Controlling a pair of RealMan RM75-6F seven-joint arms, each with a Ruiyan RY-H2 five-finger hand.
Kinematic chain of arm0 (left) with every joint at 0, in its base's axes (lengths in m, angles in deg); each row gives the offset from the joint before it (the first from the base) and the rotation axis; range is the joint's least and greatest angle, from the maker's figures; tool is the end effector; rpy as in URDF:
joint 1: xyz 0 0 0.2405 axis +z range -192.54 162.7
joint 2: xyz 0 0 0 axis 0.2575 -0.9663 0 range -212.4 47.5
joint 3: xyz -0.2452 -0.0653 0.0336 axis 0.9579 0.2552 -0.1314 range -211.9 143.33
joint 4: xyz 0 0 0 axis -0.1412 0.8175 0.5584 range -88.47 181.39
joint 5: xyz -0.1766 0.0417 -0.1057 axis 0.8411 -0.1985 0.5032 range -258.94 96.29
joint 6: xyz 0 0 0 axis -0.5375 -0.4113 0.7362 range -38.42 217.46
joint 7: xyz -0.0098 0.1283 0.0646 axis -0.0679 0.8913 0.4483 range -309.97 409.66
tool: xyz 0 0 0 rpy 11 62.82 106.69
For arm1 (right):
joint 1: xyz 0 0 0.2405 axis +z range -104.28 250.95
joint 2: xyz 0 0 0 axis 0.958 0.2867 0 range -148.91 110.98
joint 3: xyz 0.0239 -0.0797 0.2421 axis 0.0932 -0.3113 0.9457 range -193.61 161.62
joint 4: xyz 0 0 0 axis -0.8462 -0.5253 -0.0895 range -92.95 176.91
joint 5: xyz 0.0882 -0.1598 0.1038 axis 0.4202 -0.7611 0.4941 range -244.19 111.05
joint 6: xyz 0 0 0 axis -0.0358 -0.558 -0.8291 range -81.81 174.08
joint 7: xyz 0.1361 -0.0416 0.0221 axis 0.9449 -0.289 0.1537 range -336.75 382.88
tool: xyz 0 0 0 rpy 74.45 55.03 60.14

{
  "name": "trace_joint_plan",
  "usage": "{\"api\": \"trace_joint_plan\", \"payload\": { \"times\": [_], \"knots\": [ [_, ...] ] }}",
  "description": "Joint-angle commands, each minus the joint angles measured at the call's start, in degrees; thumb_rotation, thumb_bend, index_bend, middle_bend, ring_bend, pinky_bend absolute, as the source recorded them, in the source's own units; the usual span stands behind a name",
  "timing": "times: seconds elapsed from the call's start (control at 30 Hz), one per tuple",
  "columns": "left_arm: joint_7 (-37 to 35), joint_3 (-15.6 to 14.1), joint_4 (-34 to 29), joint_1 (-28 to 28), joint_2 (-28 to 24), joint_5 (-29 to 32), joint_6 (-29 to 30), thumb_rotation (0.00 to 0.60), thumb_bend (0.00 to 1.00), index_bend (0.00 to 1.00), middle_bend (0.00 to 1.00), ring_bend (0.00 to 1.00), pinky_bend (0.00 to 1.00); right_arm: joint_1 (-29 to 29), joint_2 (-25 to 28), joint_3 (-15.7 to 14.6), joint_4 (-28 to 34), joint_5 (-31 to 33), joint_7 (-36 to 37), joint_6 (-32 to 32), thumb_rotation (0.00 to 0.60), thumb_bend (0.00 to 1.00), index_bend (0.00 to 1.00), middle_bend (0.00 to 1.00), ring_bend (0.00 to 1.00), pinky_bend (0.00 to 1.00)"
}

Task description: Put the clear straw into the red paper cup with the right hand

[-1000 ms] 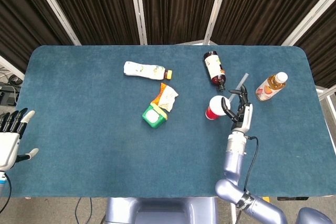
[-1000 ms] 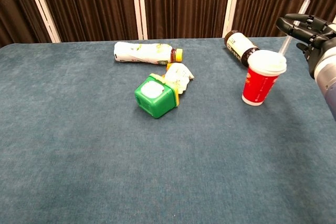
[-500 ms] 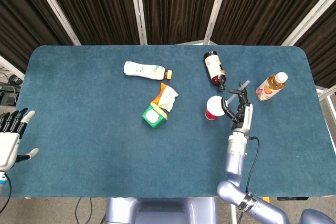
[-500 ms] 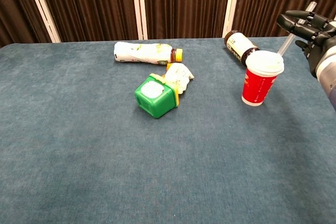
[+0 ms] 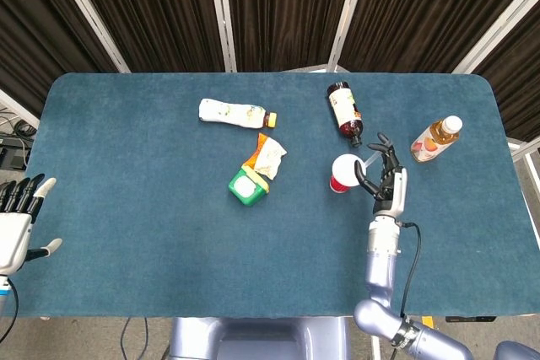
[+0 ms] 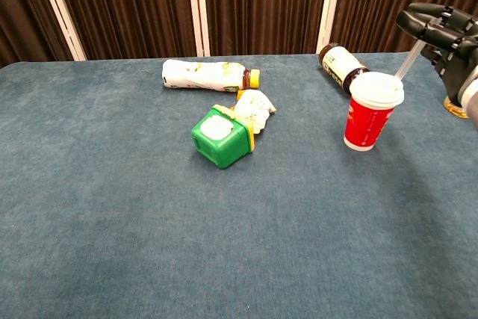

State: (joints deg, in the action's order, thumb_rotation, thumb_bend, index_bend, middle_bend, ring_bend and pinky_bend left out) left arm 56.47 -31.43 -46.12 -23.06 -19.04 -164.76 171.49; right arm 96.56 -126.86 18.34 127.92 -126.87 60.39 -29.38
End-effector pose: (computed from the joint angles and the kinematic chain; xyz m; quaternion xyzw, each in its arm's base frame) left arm -0.3090 0.1987 0.1580 -0.6249 -0.3582 -0.3469 0.6007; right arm -0.1697 -0.3292 0.0114 0.0694 -0.6560 0.7170 0.2251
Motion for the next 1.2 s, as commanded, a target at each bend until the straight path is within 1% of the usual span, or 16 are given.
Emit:
{"api": "trace_joint_plan", "payload": {
  "times": [0.03, 0.23, 0.37, 0.5, 0.67, 0.77, 0.83, 0.9, 1.0, 1.07, 1.1, 1.13, 1.17, 1.2],
  "knots": [
    [0.0, 0.0, 0.0, 0.0, 0.0, 0.0, 0.0, 0.6, 0.05, 0.0, 0.0, 0.0, 0.0, -0.7, 0.6, -0.7, 1.2, -0.6, 0.1, -0.5, 0.6, 0.27, 0.39, 0.15, 0.0, 0.0],
    [0.0, 0.0, 0.0, 0.0, 0.0, -0.1, 0.0, 0.6, 0.05, 0.0, 0.0, 0.0, 0.0, -1.8, 1.6, -2.0, 2.6, -1.4, -0.4, -0.8, 0.6, 0.27, 0.37, 0.15, 0.0, 0.0],
    [-0.2, 0.0, 0.1, 0.0, 0.0, -0.1, 0.0, 0.6, 0.05, 0.0, 0.0, 0.0, 0.0, -1.7, 2.3, -1.8, 2.2, -1.3, -1.2, -0.5, 0.6, 0.27, 0.35, 0.14, 0.0, 0.0],
    [-0.2, 0.0, 0.0, 0.0, 0.0, -0.1, 0.0, 0.6, 0.05, 0.0, 0.0, 0.0, 0.0, -1.8, 4.1, -1.1, 2.1, -1.7, -2.8, -0.7, 0.6, 0.27, 0.32, 0.1, 0.0, 0.0],
    [-0.1, 0.0, 0.0, 0.0, 0.0, 0.0, 0.0, 0.6, 0.05, 0.0, 0.0, 0.0, 0.0, -2.7, 8.6, 1.3, 4.1, -1.9, -6.3, -2.2, 0.6, 0.26, 0.3, 0.06, 0.0, 0.0],
    [0.0, 0.1, -0.1, 0.0, 0.0, 0.0, -0.1, 0.6, 0.05, 0.0, 0.0, 0.0, 0.0, -3.7, 13.2, 2.7, 7.0, -2.9, -11.0, -3.9, 0.6, 0.25, 0.28, 0.05, 0.0, 0.0],
    [0.0, 0.1, -0.1, 0.0, 0.0, 0.0, -0.1, 0.6, 0.05, 0.0, 0.0, 0.0, 0.0, -4.5, 16.3, 2.7, 9.3, -3.0, -14.0, -3.8, 0.6, 0.24, 0.27, 0.05, 0.0, 0.0],
    [0.0, 0.0, -0.1, 0.0, 0.0, 0.0, 0.0, 0.6, 0.05, 0.0, 0.0, 0.0, 0.0, -5.7, 20.4, 1.6, 11.3, -3.5, -18.8, -3.2, 0.6, 0.23, 0.27, 0.05, 0.0, 0.0],
    [0.0, 0.0, -0.1, 0.0, 0.0, 0.0, 0.0, 0.6, 0.05, 0.0, 0.0, 0.0, 0.0, -7.9, 27.2, -1.9, 13.9, -5.1, -26.0, -1.4, 0.6, 0.21, 0.27, 0.05, 0.0, 0.0],
    [0.1, 0.1, -0.2, 0.0, 0.0, 0.1, 0.0, 0.6, 0.05, 0.0, 0.0, 0.0, 0.0, -9.5, 31.5, -5.0, 15.2, -7.0, -30.6, -0.4, 0.6, 0.19, 0.27, 0.03, 0.0, 0.0],
    [0.2, 0.1, -0.2, 0.0, 0.0, 0.1, 0.0, 0.6, 0.05, 0.0, 0.0, 0.0, 0.0, -10.0, 32.7, -6.2, 15.5, -7.8, -32.0, -0.3, 0.6, 0.16, 0.27, 0.01, 0.0, 0.0],
    [0.3, 0.1, -0.3, 0.0, 0.0, 0.1, 0.0, 0.6, 0.05, 0.0, 0.0, 0.0, 0.0, -11.0, 35.0, -8.9, 15.4, -10.4, -35.5, -0.4, 0.6, 0.14, 0.27, 0.0, 0.0, 0.0],
    [0.3, 0.1, -0.3, 0.0, 0.0, 0.2, 0.0, 0.6, 0.05, 0.0, 0.0, 0.0, 0.0, -11.5, 35.8, -10.1, 15.1, -11.7, -37.0, -0.7, 0.6, 0.13, 0.26, 0.0, 0.0, 0.0],
    [0.4, 0.1, -0.3, 0.0, 0.0, 0.2, 0.0, 0.6, 0.05, 0.0, 0.0, 0.0, 0.0, -12.1, 36.7, -11.9, 14.8, -13.6, -38.8, -1.2, 0.6, 0.12, 0.25, 0.0, 0.0, 0.0]
  ]
}}
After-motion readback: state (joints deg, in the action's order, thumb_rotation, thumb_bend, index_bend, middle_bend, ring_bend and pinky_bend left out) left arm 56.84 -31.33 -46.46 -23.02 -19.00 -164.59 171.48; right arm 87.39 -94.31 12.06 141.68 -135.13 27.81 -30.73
